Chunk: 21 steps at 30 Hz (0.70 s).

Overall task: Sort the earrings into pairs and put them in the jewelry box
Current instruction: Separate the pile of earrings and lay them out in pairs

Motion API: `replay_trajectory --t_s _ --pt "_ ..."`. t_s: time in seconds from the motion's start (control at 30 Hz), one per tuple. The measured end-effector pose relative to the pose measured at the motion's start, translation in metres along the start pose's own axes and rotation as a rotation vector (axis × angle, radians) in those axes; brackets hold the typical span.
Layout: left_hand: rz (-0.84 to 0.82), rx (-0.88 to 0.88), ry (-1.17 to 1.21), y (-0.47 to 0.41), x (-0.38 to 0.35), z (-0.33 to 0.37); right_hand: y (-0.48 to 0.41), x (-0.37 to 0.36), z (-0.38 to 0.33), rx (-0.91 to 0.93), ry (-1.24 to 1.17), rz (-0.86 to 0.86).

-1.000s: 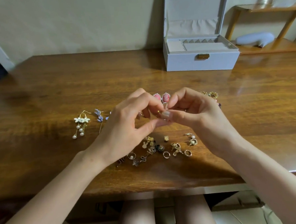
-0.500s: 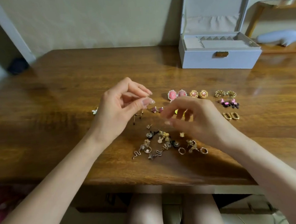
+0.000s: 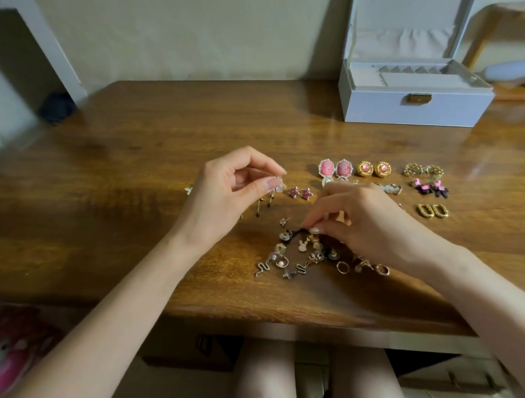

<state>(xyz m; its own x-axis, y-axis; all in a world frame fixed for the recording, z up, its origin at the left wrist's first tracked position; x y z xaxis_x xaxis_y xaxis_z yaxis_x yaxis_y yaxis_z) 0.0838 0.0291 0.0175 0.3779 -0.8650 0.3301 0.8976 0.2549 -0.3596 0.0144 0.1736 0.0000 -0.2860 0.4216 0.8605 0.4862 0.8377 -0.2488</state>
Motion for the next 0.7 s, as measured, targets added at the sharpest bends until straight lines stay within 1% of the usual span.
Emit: replay_trajectory --t_s 0.37,0.57,0.7 --pt "-0.021 0.004 -0.033 0.006 -0.001 0.001 0.004 0.012 0.007 -0.05 -0.028 0.054" --pt "-0.029 0.013 -0.041 0.006 -0.003 0.003 0.003 0.011 0.012 -0.061 -0.007 0.029" --pt "-0.033 0.01 -0.041 0.006 -0.006 0.005 0.003 0.007 0.012 -0.033 0.002 0.026"
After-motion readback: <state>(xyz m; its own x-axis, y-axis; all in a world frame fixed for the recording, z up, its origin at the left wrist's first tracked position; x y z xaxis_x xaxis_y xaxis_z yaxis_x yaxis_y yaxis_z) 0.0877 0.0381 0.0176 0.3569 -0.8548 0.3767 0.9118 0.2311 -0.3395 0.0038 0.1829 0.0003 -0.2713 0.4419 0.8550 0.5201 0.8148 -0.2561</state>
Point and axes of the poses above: each hand's wrist, its own y-axis away from the middle knuckle, its own x-axis out of the back of the hand, z = x × y, the point moved 6 cm from there along -y, towards the middle knuckle
